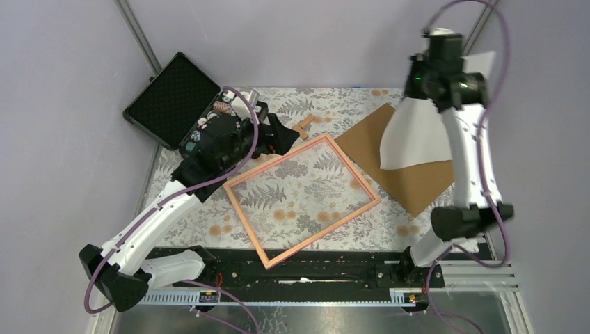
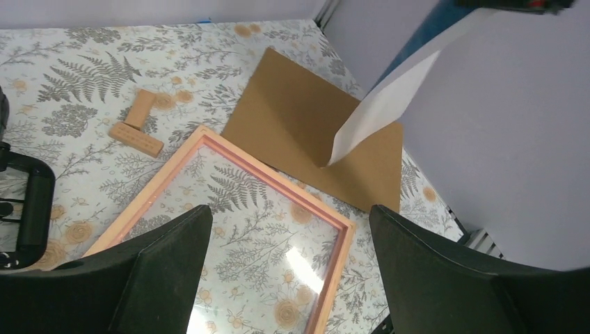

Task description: Put the photo into the frame

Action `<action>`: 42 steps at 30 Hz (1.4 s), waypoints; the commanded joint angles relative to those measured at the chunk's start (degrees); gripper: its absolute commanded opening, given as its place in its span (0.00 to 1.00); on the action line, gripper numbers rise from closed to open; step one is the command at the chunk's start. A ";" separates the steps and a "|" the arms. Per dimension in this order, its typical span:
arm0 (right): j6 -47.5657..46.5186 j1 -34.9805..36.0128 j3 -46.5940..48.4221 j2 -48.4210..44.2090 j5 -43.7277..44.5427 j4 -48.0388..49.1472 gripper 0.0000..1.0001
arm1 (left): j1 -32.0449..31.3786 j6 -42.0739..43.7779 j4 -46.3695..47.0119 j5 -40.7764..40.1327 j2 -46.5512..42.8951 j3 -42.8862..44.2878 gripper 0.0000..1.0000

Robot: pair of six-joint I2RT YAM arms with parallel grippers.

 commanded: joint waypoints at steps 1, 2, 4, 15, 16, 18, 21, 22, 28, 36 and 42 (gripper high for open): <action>-8.92 12.00 12.48 13.26 13.17 -12.90 0.00 | 1.78 -0.35 4.02 0.64 -2.72 -0.61 0.88; -10.54 14.22 14.26 16.04 15.09 -13.48 0.00 | 2.60 0.04 3.47 0.61 -2.97 -0.08 0.88; -12.65 18.97 15.08 19.86 16.38 -12.69 0.00 | 4.71 0.39 2.78 0.30 -3.97 0.69 0.88; -17.89 41.96 4.44 27.08 23.51 -5.35 0.00 | 9.17 4.55 0.14 -12.02 -10.88 1.49 0.89; -18.08 44.20 1.54 26.34 24.52 -3.48 0.00 | 9.31 4.74 0.12 -12.34 -10.84 1.47 0.89; -18.24 48.29 -4.54 24.62 25.58 -0.09 0.00 | 9.52 5.01 0.11 -12.80 -10.82 1.44 0.89; -17.75 54.71 -12.64 22.42 28.12 4.14 0.00 | 9.84 5.17 0.03 -13.04 -10.80 1.54 0.89; -17.14 56.51 -15.42 21.80 28.47 5.11 0.00 | 9.93 5.17 -0.03 -13.18 -10.79 1.51 0.89; -10.10 64.67 -23.32 20.49 29.32 8.61 0.00 | 10.16 5.08 -0.14 -12.91 -10.38 1.56 0.89; 2.86 71.21 -25.22 22.45 32.48 9.56 0.00 | 10.25 4.14 -0.05 -11.87 -9.85 1.38 0.89; 11.21 73.82 -26.59 21.82 30.94 11.13 0.00 | 10.25 3.96 -0.06 -11.55 -9.47 1.38 0.89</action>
